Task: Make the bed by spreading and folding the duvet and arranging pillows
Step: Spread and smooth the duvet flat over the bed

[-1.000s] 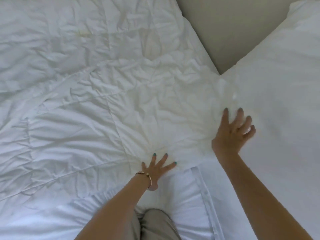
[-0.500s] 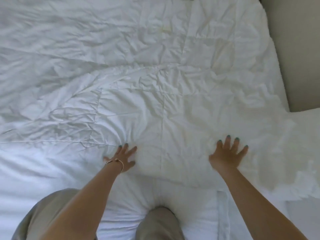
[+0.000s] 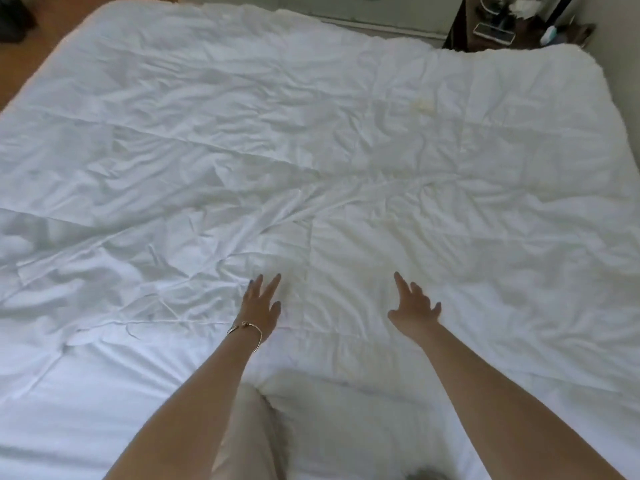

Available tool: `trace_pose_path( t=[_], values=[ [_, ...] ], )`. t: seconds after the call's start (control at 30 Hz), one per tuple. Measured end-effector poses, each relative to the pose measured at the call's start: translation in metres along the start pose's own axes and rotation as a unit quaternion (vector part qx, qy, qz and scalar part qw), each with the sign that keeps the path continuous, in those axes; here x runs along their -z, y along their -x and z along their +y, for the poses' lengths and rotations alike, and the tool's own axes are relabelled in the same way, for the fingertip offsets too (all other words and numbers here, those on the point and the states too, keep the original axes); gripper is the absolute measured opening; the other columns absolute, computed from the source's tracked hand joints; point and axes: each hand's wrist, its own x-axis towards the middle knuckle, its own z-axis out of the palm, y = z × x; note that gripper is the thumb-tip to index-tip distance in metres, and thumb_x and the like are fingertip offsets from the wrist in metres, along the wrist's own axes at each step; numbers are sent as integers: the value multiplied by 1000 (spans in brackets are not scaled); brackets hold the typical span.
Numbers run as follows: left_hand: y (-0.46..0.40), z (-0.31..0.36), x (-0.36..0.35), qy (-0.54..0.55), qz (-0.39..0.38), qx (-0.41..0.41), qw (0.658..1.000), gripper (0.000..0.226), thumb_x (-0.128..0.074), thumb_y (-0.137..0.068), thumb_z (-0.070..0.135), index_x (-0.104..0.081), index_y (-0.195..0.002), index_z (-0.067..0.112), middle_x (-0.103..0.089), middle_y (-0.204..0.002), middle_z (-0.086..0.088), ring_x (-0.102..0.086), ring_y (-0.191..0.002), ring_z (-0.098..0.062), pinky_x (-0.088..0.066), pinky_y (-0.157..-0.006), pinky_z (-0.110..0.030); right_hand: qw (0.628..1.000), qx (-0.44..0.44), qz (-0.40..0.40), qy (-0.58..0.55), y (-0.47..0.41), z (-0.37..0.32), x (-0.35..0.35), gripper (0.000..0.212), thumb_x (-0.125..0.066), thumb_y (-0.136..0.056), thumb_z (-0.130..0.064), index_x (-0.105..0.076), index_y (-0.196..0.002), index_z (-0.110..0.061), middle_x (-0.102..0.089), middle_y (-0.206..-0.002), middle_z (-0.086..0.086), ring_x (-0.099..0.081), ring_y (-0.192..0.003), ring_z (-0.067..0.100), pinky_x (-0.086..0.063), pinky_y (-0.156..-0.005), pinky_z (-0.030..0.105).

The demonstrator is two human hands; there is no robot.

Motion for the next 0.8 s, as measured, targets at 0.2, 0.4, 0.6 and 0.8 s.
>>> trace_pose_path(
  t=[0.2,0.4,0.6,0.8],
  values=[
    [-84,-96,62,-84,128,53,987,66,-28,-99,48,23,-139,55,17,-159,6,21,-142,-40,1,-106,-72,975,111,55,-185,-52,-189,18,87,-57,-93,-24,4,-149,-50,-39,-143,18,-52,-118,32,-46,-93,38],
    [-109,-194,81,-225,215,-91,946,73,-48,-83,54,-19,-149,41,-27,-155,-10,-13,-141,-48,-7,-101,-76,945,36,92,-312,-115,-301,7,97,-60,-86,-2,-7,-149,-54,-24,-146,20,-50,-112,29,-42,-68,15],
    [-139,-268,160,-243,261,-264,896,91,-61,-71,8,-22,-150,32,-56,-130,-13,-65,-98,-35,-57,-72,-46,892,-24,159,-423,-151,-310,12,61,-74,-74,-6,-59,-125,-36,-38,-129,5,-52,-97,20,-48,-71,16],
    [-265,-212,347,-314,266,-344,844,77,-70,-57,-12,-45,-122,21,-48,-125,-18,-61,-80,-42,-49,-43,-42,865,24,322,-385,-181,-343,60,29,-74,-79,-13,-66,-107,-11,-38,-120,15,-54,-89,23,-40,-77,6]
  ],
)
